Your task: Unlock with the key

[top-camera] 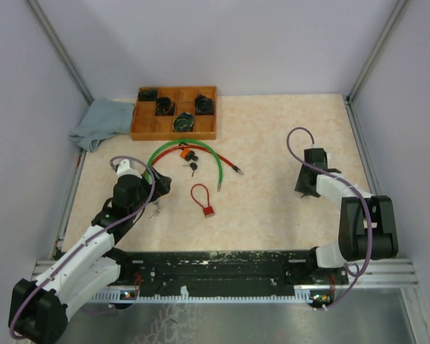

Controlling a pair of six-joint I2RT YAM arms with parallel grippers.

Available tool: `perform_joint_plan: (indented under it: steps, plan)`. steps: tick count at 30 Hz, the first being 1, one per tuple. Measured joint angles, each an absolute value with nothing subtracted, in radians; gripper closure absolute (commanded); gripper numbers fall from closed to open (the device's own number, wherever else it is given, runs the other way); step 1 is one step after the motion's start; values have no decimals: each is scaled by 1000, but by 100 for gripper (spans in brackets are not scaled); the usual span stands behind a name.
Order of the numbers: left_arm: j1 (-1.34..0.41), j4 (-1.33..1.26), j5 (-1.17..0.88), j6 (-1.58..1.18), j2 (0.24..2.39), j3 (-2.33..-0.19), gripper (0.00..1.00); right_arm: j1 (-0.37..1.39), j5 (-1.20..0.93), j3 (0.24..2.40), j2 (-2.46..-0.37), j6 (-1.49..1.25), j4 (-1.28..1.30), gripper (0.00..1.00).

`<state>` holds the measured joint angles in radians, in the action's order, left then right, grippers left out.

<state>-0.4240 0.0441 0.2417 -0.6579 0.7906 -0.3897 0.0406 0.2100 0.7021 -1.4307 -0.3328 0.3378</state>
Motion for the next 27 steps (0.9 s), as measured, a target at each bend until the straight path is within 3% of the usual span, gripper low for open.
perform_joint_plan:
  steps: [5,15,27]
  plan:
    - [-424,40,234,-658,791,-390,0,41,183,701,-1428,-333,344,70]
    - [-424,22,207,-659,791,-385,0,41,159,694,-1414,-332,358,100]
    - [-424,-76,17,-654,885,-372,0,183,86,618,-1222,-324,331,100]
